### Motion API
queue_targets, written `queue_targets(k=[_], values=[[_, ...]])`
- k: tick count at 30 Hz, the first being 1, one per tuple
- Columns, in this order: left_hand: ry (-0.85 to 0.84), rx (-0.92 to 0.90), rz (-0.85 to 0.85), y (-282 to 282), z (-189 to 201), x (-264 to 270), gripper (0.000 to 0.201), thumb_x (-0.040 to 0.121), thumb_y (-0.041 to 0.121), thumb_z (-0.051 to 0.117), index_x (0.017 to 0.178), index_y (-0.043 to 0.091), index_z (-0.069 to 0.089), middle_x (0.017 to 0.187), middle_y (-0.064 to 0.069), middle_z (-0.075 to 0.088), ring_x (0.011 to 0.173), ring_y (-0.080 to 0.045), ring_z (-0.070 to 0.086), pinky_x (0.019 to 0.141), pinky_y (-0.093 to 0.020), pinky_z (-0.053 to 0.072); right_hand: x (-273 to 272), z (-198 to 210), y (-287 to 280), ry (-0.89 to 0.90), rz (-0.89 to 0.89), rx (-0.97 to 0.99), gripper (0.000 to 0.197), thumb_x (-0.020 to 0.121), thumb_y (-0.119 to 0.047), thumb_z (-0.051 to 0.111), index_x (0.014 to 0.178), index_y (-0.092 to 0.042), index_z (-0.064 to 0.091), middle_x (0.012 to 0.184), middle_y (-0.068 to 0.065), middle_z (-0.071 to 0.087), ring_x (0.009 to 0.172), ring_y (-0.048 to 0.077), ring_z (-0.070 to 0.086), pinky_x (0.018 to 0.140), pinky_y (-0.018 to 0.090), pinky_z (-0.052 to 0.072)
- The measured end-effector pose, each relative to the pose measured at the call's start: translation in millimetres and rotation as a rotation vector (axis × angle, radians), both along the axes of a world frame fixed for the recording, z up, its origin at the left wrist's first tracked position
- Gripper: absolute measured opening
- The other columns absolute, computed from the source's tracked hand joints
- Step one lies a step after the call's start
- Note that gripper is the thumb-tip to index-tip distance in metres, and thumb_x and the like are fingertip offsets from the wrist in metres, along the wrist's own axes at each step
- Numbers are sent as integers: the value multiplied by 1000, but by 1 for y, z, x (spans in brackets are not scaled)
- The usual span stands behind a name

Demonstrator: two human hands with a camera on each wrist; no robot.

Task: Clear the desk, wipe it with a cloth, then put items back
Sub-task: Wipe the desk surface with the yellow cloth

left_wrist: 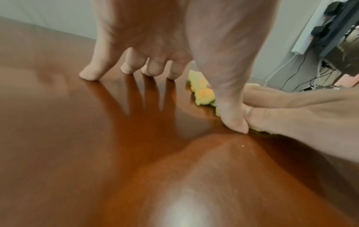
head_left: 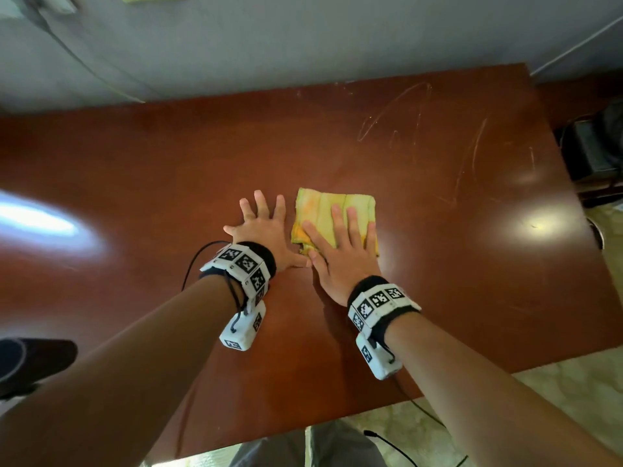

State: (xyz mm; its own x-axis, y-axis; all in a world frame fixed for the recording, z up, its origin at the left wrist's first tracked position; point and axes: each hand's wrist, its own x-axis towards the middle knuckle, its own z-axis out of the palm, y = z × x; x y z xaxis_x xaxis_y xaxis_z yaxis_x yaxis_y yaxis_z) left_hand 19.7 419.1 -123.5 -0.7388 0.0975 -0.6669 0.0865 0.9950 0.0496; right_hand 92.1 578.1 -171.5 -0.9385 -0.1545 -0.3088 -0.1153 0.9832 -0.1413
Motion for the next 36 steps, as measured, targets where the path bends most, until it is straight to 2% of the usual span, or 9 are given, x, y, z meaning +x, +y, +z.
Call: queue_targets(k=[4,7,12,18,21,24,29,33,36], values=[[-13,-19,-35,-3,4,-1,138,66,73,73,157,18,-15,164,-11,-20,152,-38,-9,112,-66,29,-14,0,-11,7,129,7,53,103,-53,14,155,-49,1,167,8,-13,152,34,-16,118,63,-7],[-6,-1,-5,-3,4,0,140,67,69,76,156,13,-16,165,-10,-20,152,-36,-9,113,-66,28,-33,3,-19,-7,93,5,54,102,-58,11,153,-52,-4,167,3,-16,152,30,-18,119,60,-10],[-24,-3,-10,-6,3,-1,146,61,77,75,156,15,-16,164,-9,-21,152,-37,-11,112,-67,27,-87,5,-13,-4,-141,-25,56,100,-63,12,154,-53,1,167,-2,-14,153,26,-15,120,58,-11],[-23,-13,-36,-5,0,-2,145,60,80,73,157,16,-15,164,-10,-21,152,-38,-10,113,-67,28,-112,10,62,-80,-554,27,61,99,-66,10,155,-49,-6,167,1,-17,153,27,-17,120,58,-9],[-21,-14,-29,-4,0,-3,145,60,78,74,157,16,-15,164,-10,-20,152,-38,-9,112,-67,28,-112,10,57,-107,-591,28,61,100,-63,10,156,-46,-8,166,4,-20,152,30,-20,119,60,-9],[-20,-7,-17,-4,1,-3,146,59,76,77,157,16,-13,165,-9,-18,152,-37,-8,112,-68,28,-103,12,23,-75,-515,-2,60,102,-58,13,156,-45,-6,166,7,-18,151,34,-19,118,62,-9],[13,5,-14,-6,-2,-1,139,66,70,77,158,15,-12,165,-9,-17,153,-35,-7,111,-66,31,-50,3,-39,25,-97,-28,57,103,-55,12,157,-44,-3,167,7,-14,152,34,-15,119,61,-10],[47,21,17,-7,-2,2,138,67,67,76,157,12,-13,166,-8,-13,153,-33,-4,112,-64,31,-39,-4,-30,87,32,-23,57,103,-54,16,157,-43,1,167,9,-8,153,35,-10,119,63,-5],[48,66,62,-9,5,-2,138,67,58,80,156,19,-18,167,-6,-4,153,-32,5,112,-59,35,-37,-5,-23,80,116,-32,56,103,-54,18,156,-46,5,168,9,-7,153,35,-11,118,63,-5]])
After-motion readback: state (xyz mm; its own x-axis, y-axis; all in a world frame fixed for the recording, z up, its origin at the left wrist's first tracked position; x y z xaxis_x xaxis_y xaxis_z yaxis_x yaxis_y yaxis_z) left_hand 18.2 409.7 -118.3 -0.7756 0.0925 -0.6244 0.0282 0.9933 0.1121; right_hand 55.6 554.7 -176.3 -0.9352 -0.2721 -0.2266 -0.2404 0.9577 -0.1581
